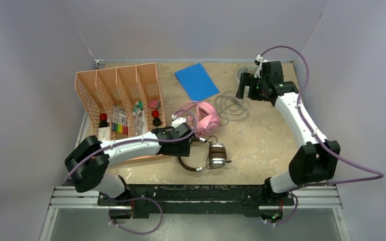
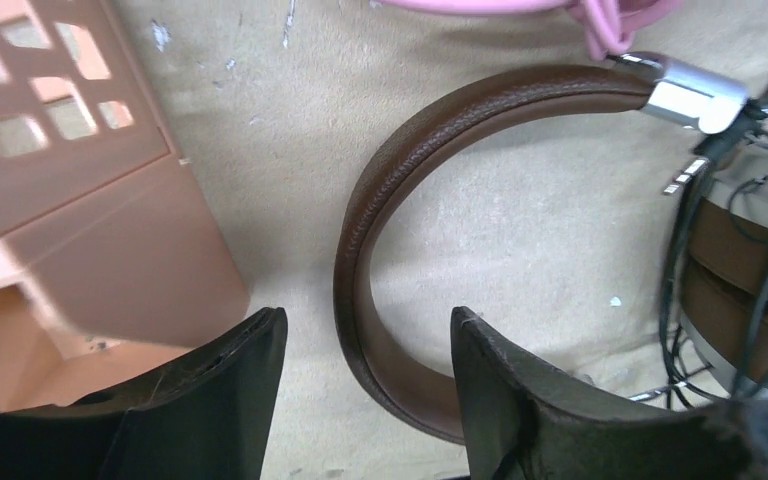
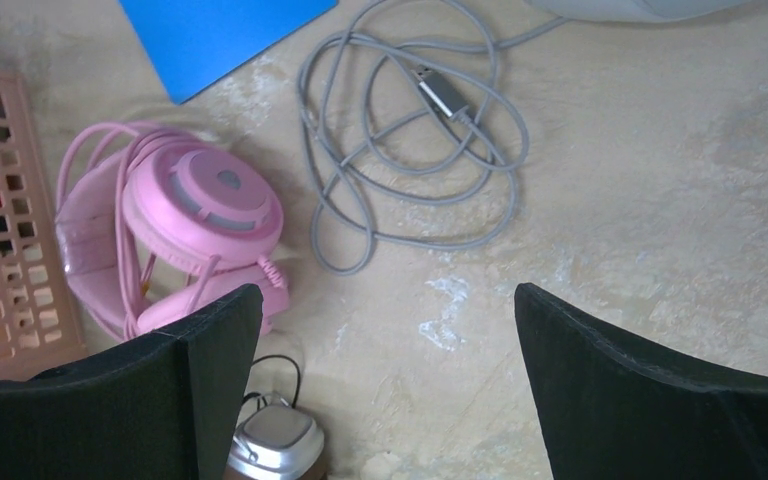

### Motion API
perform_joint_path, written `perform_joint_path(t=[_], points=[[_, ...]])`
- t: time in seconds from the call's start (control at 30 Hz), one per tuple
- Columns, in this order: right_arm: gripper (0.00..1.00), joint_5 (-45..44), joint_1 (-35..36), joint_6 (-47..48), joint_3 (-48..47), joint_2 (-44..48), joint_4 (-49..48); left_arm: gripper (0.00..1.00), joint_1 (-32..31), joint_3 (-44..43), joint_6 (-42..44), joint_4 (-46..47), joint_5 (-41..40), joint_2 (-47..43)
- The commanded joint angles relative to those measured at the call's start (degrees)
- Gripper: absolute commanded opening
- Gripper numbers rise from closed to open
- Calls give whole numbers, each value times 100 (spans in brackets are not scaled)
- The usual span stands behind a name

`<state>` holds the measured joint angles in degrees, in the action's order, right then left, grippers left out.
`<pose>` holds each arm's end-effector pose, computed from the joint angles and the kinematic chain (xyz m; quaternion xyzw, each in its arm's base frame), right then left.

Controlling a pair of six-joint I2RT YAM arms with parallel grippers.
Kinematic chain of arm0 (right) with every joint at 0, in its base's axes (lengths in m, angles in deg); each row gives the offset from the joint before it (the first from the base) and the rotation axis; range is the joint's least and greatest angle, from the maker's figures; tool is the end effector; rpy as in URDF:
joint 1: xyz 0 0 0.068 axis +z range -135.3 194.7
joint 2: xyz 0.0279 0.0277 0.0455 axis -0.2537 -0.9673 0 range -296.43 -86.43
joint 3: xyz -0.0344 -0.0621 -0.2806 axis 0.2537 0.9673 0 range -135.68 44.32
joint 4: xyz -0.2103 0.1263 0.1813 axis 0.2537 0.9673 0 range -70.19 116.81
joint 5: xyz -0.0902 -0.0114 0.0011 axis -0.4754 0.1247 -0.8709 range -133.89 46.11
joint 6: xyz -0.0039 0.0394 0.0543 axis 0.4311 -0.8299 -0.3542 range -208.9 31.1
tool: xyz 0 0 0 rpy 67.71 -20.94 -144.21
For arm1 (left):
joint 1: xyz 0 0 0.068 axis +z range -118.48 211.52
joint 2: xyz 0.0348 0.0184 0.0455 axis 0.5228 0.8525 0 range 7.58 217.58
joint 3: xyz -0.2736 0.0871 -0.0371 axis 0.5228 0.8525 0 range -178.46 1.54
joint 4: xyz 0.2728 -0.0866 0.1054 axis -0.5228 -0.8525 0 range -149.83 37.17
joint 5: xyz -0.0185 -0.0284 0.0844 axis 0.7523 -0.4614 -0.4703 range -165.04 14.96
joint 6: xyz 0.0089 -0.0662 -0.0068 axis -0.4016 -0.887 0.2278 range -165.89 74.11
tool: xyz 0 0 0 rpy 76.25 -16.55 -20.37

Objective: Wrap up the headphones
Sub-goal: Place the headphones at the center of the board.

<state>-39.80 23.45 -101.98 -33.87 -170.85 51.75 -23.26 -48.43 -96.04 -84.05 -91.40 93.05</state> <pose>0.3836 0.0629 0.3426 0.0183 0.8988 0.1143 0.4227 0.1965 -0.2521 0.1585 0.0105 0.9699 -0.0734 0.2321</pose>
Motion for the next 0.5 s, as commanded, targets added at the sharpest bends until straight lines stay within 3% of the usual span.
perform_joint_path(t=[0.0,0.27,0.47], points=[[97,4,-308,-306,-321,-242,-357,61,-15,-467,184,-312,-258,-452],[99,-512,-1322,-915,-978,-1312,-716,64,-15,-843,567,-506,113,-1181],[98,-692,-1540,-773,-2551,-2845,-269,65,-19,-1416,1125,-561,372,-1813]])
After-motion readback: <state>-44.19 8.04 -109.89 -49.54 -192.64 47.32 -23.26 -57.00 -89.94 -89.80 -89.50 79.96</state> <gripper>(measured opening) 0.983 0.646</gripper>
